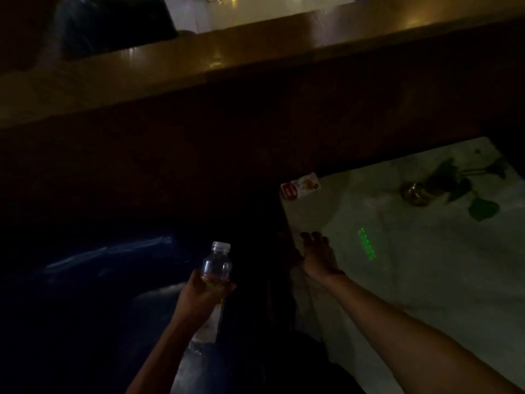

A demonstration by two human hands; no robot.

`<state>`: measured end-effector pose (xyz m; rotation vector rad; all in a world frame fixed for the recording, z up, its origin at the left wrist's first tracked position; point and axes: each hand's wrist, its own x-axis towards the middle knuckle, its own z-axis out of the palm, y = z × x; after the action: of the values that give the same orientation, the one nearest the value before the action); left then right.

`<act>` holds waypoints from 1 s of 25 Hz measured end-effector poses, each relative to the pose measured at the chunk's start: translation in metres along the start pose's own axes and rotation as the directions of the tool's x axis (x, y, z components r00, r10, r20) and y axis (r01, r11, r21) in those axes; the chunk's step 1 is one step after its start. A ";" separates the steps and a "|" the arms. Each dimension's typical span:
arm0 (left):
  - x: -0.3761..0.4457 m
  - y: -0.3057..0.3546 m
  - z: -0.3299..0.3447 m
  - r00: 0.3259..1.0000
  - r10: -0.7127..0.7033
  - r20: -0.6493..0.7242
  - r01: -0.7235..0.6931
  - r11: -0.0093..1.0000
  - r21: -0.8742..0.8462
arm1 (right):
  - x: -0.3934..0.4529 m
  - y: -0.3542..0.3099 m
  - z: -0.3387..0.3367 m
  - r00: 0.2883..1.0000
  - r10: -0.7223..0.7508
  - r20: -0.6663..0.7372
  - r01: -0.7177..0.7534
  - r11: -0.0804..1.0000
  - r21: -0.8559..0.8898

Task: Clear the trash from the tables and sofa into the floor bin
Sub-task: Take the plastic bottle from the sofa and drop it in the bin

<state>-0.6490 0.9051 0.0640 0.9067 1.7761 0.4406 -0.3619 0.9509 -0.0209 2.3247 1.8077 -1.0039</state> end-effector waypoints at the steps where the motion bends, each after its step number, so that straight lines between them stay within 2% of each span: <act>1: 0.007 0.004 0.000 1.000 -0.012 -0.008 0.012 0.999 -0.036 | 0.017 -0.005 -0.008 1.000 -0.022 -0.005 0.022 1.000 -0.013; 7: 0.024 0.017 0.001 0.997 -0.069 -0.040 0.064 0.993 -0.099 | 0.109 -0.028 -0.049 0.995 -0.094 -0.014 0.092 0.988 -0.120; 13: 0.033 0.025 -0.003 0.996 -0.086 -0.038 0.081 0.990 -0.115 | 0.166 -0.032 -0.074 0.989 -0.141 0.054 0.150 0.948 -0.280; 15: 0.036 0.024 -0.006 0.993 -0.111 -0.031 0.107 0.988 -0.113 | 0.174 -0.030 -0.076 0.990 -0.095 0.107 0.117 0.967 -0.226; 18: 0.040 0.021 -0.007 0.987 -0.141 -0.070 0.133 0.985 -0.113 | 0.177 -0.029 -0.067 0.985 -0.102 0.141 0.143 0.936 -0.323; 22: 0.045 0.023 -0.004 0.988 -0.129 -0.081 0.124 0.990 -0.074 | 0.155 -0.030 -0.057 0.975 -0.216 0.056 0.222 0.916 -0.333; 25: 0.045 0.026 0.000 0.987 -0.138 -0.077 0.133 0.989 -0.065 | 0.145 -0.022 -0.058 0.963 -0.212 0.164 0.260 0.887 -0.381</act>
<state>-0.6467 0.9561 0.0528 0.7297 1.8752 0.4456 -0.3378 1.1059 -0.0400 1.8027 2.0528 -0.6855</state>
